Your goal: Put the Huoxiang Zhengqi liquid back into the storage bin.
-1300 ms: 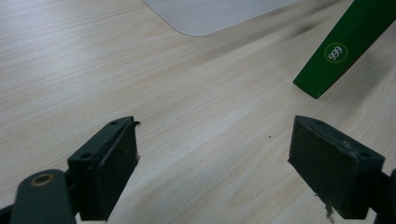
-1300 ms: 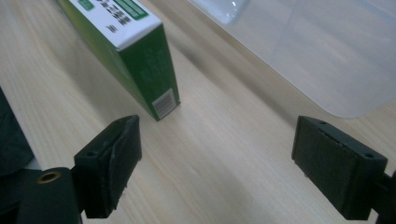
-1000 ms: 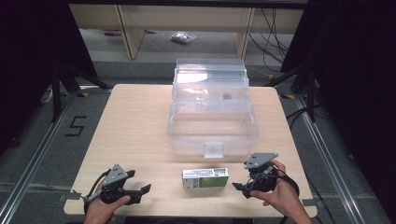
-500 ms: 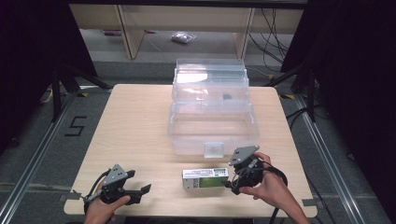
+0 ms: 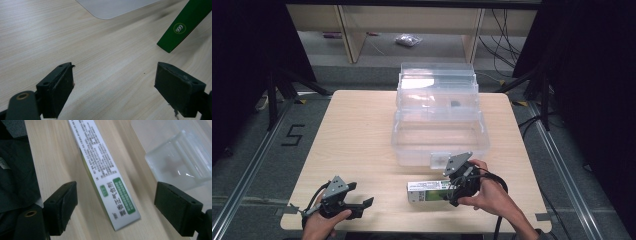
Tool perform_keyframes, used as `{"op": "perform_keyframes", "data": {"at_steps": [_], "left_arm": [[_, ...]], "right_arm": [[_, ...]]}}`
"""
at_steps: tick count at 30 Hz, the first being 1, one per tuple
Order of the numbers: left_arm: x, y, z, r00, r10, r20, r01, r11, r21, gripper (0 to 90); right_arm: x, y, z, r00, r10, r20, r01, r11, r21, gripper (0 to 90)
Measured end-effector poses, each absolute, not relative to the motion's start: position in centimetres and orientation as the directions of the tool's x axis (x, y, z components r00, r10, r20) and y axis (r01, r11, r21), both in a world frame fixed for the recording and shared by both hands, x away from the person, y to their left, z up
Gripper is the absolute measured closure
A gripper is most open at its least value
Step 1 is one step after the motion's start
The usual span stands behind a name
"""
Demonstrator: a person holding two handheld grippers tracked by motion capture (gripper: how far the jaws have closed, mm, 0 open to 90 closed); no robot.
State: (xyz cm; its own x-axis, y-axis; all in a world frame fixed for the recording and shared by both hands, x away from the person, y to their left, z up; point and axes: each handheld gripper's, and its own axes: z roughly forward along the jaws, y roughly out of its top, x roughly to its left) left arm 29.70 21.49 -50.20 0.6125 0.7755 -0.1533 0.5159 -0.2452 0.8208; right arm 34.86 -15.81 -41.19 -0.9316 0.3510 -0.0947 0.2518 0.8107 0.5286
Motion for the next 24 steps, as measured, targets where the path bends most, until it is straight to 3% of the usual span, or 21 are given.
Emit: {"op": "perform_keyframes", "data": {"at_steps": [24], "left_arm": [[29.7, 21.5, -50.2, 0.616, 0.772, -0.157, 0.513, -0.242, 0.823, 14.9]], "right_arm": [[36.0, -12.0, -42.9, -0.963, 0.262, -0.058, 0.218, 0.889, 0.402, 31.5]]}}
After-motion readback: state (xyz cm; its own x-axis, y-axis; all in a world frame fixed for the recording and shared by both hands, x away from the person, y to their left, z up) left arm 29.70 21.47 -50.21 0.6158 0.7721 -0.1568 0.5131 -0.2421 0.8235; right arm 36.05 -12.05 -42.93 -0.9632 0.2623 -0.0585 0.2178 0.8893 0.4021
